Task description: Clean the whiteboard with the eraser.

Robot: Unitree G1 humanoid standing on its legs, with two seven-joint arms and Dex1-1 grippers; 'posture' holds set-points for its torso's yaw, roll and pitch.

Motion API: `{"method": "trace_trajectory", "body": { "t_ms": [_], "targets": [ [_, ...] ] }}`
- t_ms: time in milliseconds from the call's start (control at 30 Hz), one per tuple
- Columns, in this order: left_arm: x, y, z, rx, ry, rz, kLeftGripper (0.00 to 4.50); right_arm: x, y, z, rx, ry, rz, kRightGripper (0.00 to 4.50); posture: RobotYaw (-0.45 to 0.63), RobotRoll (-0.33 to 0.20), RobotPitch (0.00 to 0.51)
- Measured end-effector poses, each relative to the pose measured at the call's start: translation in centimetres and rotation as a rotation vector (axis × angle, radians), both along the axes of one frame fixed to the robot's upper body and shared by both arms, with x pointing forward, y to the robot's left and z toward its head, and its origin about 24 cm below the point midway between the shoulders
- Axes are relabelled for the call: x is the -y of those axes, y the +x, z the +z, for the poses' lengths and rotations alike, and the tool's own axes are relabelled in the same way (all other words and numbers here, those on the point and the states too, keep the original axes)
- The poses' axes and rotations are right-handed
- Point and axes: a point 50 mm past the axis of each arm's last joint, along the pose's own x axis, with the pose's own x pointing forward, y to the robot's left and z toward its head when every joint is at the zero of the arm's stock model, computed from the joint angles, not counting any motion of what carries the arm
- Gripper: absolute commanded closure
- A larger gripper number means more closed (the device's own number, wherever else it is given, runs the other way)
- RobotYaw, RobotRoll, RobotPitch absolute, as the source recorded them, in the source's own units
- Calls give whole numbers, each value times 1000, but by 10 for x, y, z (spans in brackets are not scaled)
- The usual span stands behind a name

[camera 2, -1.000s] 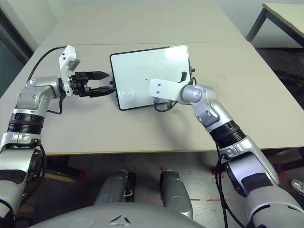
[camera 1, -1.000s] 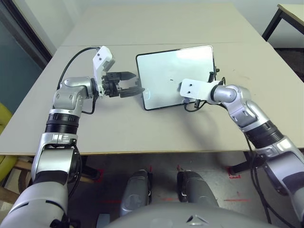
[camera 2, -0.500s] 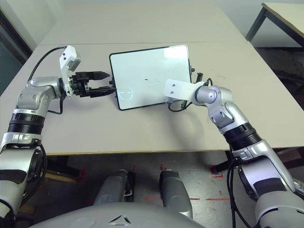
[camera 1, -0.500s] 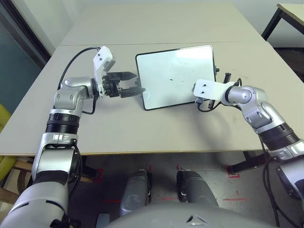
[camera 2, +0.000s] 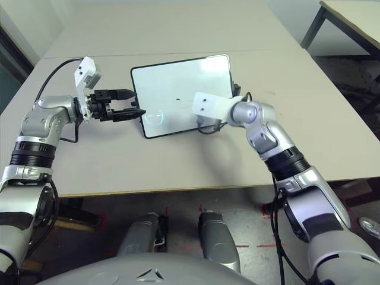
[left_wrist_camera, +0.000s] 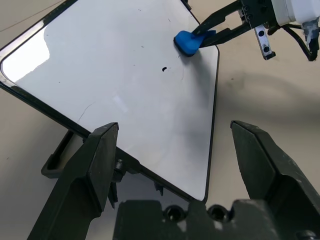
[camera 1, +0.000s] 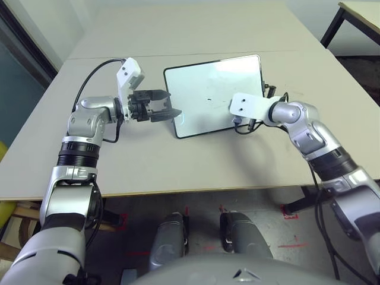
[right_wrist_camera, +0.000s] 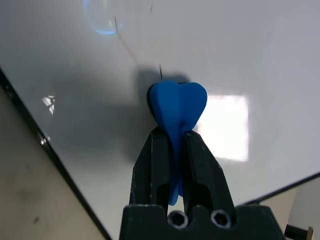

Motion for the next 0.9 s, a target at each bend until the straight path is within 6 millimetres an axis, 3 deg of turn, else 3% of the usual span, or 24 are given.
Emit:
{"method": "trace_trajectory", "body": {
  "t_ms": [467, 700, 900],
  "targets": [
    [-1, -1, -2, -3, 0, 9, 0, -55, -1, 8, 9, 53, 143, 4387, 129, 0, 101],
    [-2, -2, -4, -10, 0, 14, 0, -63, 2, 13, 24, 61, 159, 4387, 129, 0, 101],
    [-3, -2, -4, -13, -2, 17, 0, -56, 3, 10, 29, 44, 154, 4387, 132, 0, 104]
  ]
}}
